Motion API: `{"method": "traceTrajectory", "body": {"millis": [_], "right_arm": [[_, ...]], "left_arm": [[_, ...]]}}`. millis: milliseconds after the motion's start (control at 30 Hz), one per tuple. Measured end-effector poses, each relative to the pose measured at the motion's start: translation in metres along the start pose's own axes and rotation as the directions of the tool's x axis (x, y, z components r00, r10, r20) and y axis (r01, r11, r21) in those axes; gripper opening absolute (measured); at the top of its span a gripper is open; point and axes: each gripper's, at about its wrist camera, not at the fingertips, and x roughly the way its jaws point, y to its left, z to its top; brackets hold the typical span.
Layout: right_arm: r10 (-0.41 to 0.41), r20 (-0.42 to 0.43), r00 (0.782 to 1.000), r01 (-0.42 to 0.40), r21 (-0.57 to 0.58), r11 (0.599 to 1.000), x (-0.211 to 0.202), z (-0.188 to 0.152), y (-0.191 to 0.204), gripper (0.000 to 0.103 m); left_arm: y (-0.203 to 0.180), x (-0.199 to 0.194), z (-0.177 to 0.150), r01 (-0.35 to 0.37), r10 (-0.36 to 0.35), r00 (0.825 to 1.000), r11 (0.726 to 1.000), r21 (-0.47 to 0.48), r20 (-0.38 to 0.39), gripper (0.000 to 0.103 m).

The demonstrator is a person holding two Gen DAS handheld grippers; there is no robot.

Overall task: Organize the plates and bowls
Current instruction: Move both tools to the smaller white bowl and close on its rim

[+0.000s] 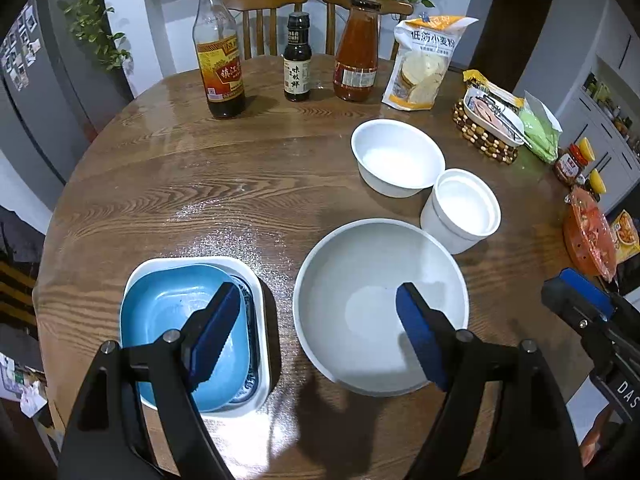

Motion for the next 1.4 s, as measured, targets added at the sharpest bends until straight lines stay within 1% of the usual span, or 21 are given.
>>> {"method": "traceTrajectory", "body": {"millis": [133,367,600,733,800,833,867,933,1067,1133,1200,1267,1300,1333,1400], "right_arm": [[0.010,0.007,1.000,-0.010,-0.028,1.000,-0.007,0.005,-0.007,0.044],[0.044,0.040,0.998,-0.041,-0.068,0.997,-0.021,0.021,-0.014,0.044],[0.054,0.088,0.995,-0.042,-0.133,0.990,-0.032,0.043,-0.011,0.044],[0.048,0.109,0.993,-0.030,-0.164,0.986,-0.036,0.058,-0.009,0.044],[0.049,0.115,0.992,-0.029,-0.172,0.985,-0.039,0.066,-0.008,0.044],[0.056,0.115,0.992,-0.035,-0.176,0.984,-0.039,0.071,-0.007,0.044],[0.057,0.113,0.992,-0.036,-0.179,0.983,-0.039,0.076,-0.006,0.044],[0.050,0.119,0.992,-0.027,-0.189,0.982,-0.040,0.085,-0.005,0.044],[0.085,0.101,0.991,-0.066,-0.177,0.982,-0.039,0.102,-0.008,0.044],[0.071,0.103,0.992,-0.052,-0.173,0.984,-0.036,0.111,-0.010,0.044],[0.067,0.095,0.993,-0.050,-0.170,0.984,-0.031,0.120,-0.011,0.044],[0.076,0.070,0.995,-0.064,-0.162,0.985,-0.022,0.127,-0.013,0.044],[0.076,0.059,0.995,-0.066,-0.160,0.985,-0.017,0.129,-0.014,0.048],[0.071,0.050,0.996,-0.062,-0.156,0.986,-0.014,0.130,-0.015,0.065],[0.056,0.051,0.997,-0.049,-0.141,0.989,-0.007,0.131,-0.018,0.080]], "left_arm": [[-0.005,-0.009,0.001,-0.004,0.004,1.000,1.000,-0.018,0.020,0.081],[-0.019,-0.041,0.015,-0.028,0.029,0.993,1.000,-0.010,0.111,0.081],[-0.028,-0.066,0.035,-0.091,0.086,0.980,0.996,0.021,0.181,0.081],[-0.033,-0.081,0.049,-0.110,0.097,0.972,0.993,0.049,0.212,0.081],[-0.037,-0.090,0.057,-0.126,0.108,0.965,0.990,0.060,0.239,0.081],[-0.037,-0.095,0.062,-0.124,0.104,0.963,0.990,0.066,0.248,0.083],[-0.038,-0.099,0.067,-0.118,0.097,0.963,0.991,0.069,0.253,0.091],[-0.040,-0.107,0.076,-0.117,0.093,0.957,0.991,0.072,0.275,0.101],[-0.050,-0.120,0.096,-0.152,0.108,0.936,0.983,0.108,0.335,0.101],[-0.054,-0.118,0.105,-0.169,0.118,0.931,0.978,0.122,0.344,0.101],[-0.056,-0.112,0.113,-0.175,0.124,0.933,0.977,0.125,0.337,0.101],[-0.056,-0.101,0.119,-0.172,0.125,0.940,0.977,0.124,0.319,0.101],[-0.055,-0.095,0.121,-0.170,0.126,0.944,0.978,0.122,0.306,0.101],[-0.054,-0.086,0.124,-0.165,0.124,0.949,0.979,0.122,0.290,0.101],[-0.050,-0.067,0.129,-0.154,0.123,0.961,0.982,0.113,0.246,0.101]]}}
